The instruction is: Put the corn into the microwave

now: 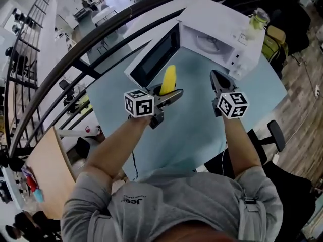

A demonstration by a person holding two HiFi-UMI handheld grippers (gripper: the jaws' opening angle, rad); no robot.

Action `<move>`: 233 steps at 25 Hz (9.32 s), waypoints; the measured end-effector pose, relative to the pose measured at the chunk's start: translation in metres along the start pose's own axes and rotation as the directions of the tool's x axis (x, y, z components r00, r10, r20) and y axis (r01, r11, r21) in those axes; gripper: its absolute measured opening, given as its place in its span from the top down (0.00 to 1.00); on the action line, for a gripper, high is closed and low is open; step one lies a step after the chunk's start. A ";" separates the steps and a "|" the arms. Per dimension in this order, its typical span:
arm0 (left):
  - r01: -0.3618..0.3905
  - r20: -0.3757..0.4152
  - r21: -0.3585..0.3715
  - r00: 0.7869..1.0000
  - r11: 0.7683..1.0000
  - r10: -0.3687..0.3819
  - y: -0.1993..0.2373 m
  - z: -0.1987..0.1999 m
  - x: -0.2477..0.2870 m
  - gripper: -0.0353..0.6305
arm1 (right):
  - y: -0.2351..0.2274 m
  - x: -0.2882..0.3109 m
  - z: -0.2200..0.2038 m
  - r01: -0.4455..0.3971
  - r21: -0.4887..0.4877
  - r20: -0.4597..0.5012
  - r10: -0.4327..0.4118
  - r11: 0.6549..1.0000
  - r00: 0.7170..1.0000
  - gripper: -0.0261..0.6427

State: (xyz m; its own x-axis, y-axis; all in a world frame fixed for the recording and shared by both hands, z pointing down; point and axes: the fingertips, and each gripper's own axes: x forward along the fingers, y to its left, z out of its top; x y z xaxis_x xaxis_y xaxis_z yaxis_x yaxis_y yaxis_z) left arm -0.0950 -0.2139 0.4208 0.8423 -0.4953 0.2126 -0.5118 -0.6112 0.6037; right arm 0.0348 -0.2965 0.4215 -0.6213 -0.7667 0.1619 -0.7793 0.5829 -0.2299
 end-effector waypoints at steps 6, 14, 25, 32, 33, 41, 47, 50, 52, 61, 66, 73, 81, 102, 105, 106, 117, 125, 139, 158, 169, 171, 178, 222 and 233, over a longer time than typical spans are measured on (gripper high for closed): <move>-0.061 -0.056 0.013 0.997 0.998 0.061 0.083 0.020 0.087 0.58 | -0.037 0.044 -0.017 0.011 -0.010 0.001 -0.011 1.000 1.000 0.93; -0.189 -0.182 0.100 0.962 0.977 0.205 0.175 0.037 0.182 0.58 | -0.063 0.076 -0.054 0.016 -0.026 -0.008 -0.016 1.000 1.000 0.93; -0.355 -0.265 0.282 0.864 0.891 0.428 0.245 0.065 0.245 0.58 | -0.097 0.096 -0.066 0.088 -0.024 0.023 -0.088 0.996 0.996 0.93; -0.376 -0.276 0.338 0.837 0.863 0.473 0.257 0.075 0.262 0.58 | -0.106 0.102 -0.072 0.101 -0.036 0.025 -0.101 0.994 0.995 0.93; -0.378 -0.279 0.346 0.832 0.859 0.479 0.259 0.077 0.264 0.58 | -0.106 0.102 -0.073 0.101 -0.040 0.026 -0.100 0.994 0.995 0.93; -0.368 -0.294 0.405 0.814 0.837 0.500 0.264 0.082 0.285 0.58 | -0.111 0.099 -0.072 0.111 -0.053 0.038 -0.109 0.992 0.993 0.93; -0.370 -0.298 0.447 0.797 0.815 0.525 0.272 0.081 0.293 0.58 | -0.117 0.101 -0.074 0.121 -0.057 0.045 -0.119 0.991 0.992 0.93; -0.377 -0.299 0.453 0.789 0.808 0.536 0.277 0.078 0.296 0.58 | -0.117 0.102 -0.074 0.121 -0.059 0.051 -0.118 0.991 0.992 0.93; -0.377 -0.304 0.458 0.785 0.805 0.540 0.280 0.074 0.298 0.58 | -0.118 0.102 -0.073 0.124 -0.061 0.055 -0.121 0.990 0.991 0.93; -0.365 -0.267 0.478 0.806 0.799 0.528 0.285 0.078 0.299 0.58 | -0.133 0.112 -0.077 0.167 -0.092 0.051 -0.163 0.982 0.985 0.93; -0.374 -0.245 0.469 0.815 0.800 0.525 0.288 0.079 0.298 0.58 | -0.128 0.118 -0.077 0.155 -0.102 0.053 -0.150 0.983 0.987 0.93; -0.361 -0.256 0.486 0.812 0.796 0.525 0.285 0.078 0.299 0.58 | -0.123 0.118 -0.077 0.146 -0.105 0.054 -0.141 0.984 0.989 0.93; -0.316 -0.290 0.501 0.816 0.806 0.500 0.277 0.072 0.305 0.58 | -0.118 0.118 -0.080 0.139 -0.103 0.049 -0.135 0.985 0.990 0.93; -0.323 -0.245 0.528 0.828 0.785 0.505 0.276 0.080 0.308 0.54 | -0.117 0.116 -0.085 0.139 -0.092 0.047 -0.136 0.986 0.990 0.93; -0.342 -0.211 0.526 0.835 0.779 0.509 0.277 0.084 0.307 0.49 | -0.118 0.115 -0.084 0.142 -0.091 0.050 -0.138 0.986 0.989 0.93; -0.347 -0.206 0.523 0.835 0.779 0.510 0.277 0.084 0.306 0.48 | -0.119 0.115 -0.084 0.143 -0.090 0.050 -0.139 0.986 0.989 0.93; -0.369 -0.181 0.475 0.847 0.799 0.499 0.275 0.084 0.296 0.46 | -0.117 0.112 -0.083 0.144 -0.092 0.050 -0.140 0.985 0.989 0.93; -0.379 -0.187 0.465 0.841 0.800 0.507 0.271 0.079 0.285 0.43 | -0.112 0.107 -0.082 0.144 -0.099 0.043 -0.140 0.985 0.989 0.93; -0.427 -0.171 0.488 0.808 0.761 0.563 0.273 0.073 0.260 0.45 | -0.108 0.094 -0.077 0.153 -0.104 0.043 -0.149 0.983 0.988 0.93; -0.397 -0.182 0.496 0.822 0.772 0.540 0.261 0.075 0.295 0.55 | -0.115 0.086 -0.075 0.161 -0.095 0.056 -0.157 0.982 0.986 0.93; -0.375 -0.205 0.473 0.833 0.797 0.514 0.259 0.067 0.290 0.50 | -0.111 0.084 -0.073 0.157 -0.090 0.058 -0.153 0.983 0.987 0.93; -0.379 -0.197 0.471 0.835 0.796 0.514 0.259 0.067 0.287 0.48 | -0.110 0.084 -0.071 0.158 -0.094 0.062 -0.152 0.983 0.986 0.93; -0.401 -0.194 0.454 0.827 0.796 0.528 0.257 0.064 0.273 0.47 | -0.103 0.078 -0.066 0.161 -0.107 0.060 -0.155 0.981 0.986 0.93; -0.212 0.118 0.256 0.975 0.943 0.187 -0.041 0.026 -0.119 0.87 | 0.130 -0.158 -0.024 0.225 0.048 -0.101 -0.219 0.973 0.970 0.93; -0.168 0.138 0.293 0.982 0.941 0.132 -0.095 0.024 -0.221 0.92 | 0.211 -0.197 0.026 0.241 0.031 -0.061 -0.239 0.970 0.969 0.93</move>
State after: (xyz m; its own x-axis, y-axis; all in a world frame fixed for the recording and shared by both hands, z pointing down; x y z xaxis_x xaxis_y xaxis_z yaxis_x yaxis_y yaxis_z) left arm -0.2364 -0.0615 0.2983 0.7356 -0.6524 0.1823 -0.6729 -0.6729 0.3074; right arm -0.0050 -0.0289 0.3162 -0.4211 -0.8656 0.2708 -0.9031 0.3724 -0.2139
